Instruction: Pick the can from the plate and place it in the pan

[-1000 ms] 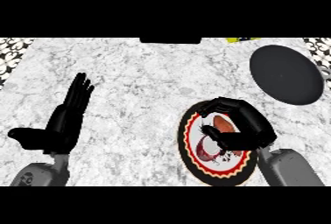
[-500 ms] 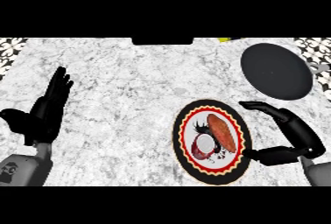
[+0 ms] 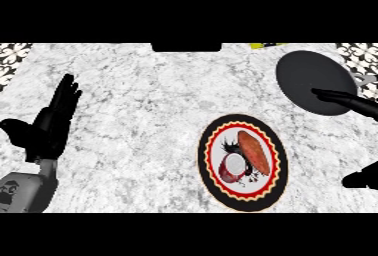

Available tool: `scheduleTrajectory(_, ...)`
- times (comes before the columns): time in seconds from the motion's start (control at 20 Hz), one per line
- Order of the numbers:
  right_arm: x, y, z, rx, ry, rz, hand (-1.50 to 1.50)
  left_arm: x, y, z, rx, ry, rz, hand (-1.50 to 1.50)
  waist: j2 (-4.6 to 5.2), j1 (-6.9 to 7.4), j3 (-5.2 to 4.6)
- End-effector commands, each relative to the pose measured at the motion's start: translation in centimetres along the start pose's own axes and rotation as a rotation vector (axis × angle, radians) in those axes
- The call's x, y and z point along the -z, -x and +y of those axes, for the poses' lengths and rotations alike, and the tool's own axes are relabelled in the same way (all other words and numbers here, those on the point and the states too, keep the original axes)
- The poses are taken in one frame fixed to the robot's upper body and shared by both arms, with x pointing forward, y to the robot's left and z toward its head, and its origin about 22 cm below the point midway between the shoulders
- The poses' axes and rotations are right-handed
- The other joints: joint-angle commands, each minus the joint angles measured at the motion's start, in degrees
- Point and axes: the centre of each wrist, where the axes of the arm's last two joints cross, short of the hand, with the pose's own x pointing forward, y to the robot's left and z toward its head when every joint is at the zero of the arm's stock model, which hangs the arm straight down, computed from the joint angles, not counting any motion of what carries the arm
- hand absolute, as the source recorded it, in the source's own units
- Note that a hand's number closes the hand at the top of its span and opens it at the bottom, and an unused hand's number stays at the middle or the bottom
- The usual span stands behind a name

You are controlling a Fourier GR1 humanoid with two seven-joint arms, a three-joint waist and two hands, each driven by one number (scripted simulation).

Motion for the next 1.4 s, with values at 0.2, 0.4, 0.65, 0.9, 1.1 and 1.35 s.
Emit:
scheduleTrajectory(0.2, 4.0, -7.6, -2.7, -0.14, -0.038, 0.018, -1.5, 0.2, 0.7, -1.3, -0.001, 0.021, 0.021, 0.0, 0.07, 0.56, 0.03)
scheduleTrajectory(0.4, 6.5, -7.9, -0.6, -0.13, -0.046, 0.028, -1.5, 1.4, -0.7, -0.8, -0.004, 0.008, 0.0, 0.0, 0.15, 0.61, 0.06)
scheduleTrajectory(0.65, 8.7, -10.5, -0.4, -0.071, -0.18, 0.007, -1.5, 0.2, 0.5, -1.8, 0.001, 0.013, -0.007, 0.0, 0.13, 0.83, 0.02)
scheduleTrajectory(0.9, 8.2, -9.5, 3.7, -0.043, -0.212, -0.03, -1.5, 1.1, 1.4, -1.1, 0.001, 0.005, 0.017, 0.0, 0.2, 0.32, 0.07)
scheduleTrajectory(1.1, 7.1, -11.2, 5.5, -0.101, -0.209, 0.086, -1.5, 0.0, -0.6, -0.8, 0.003, 0.003, 0.002, 0.0, 0.04, 0.33, 0.08)
scheduleTrajectory(1.35, 7.8, -10.3, 7.5, -0.094, -0.214, 0.131, -1.5, -0.2, -0.2, -1.1, 0.017, -0.008, 0.007, 0.0, 0.09, 0.39, 0.09)
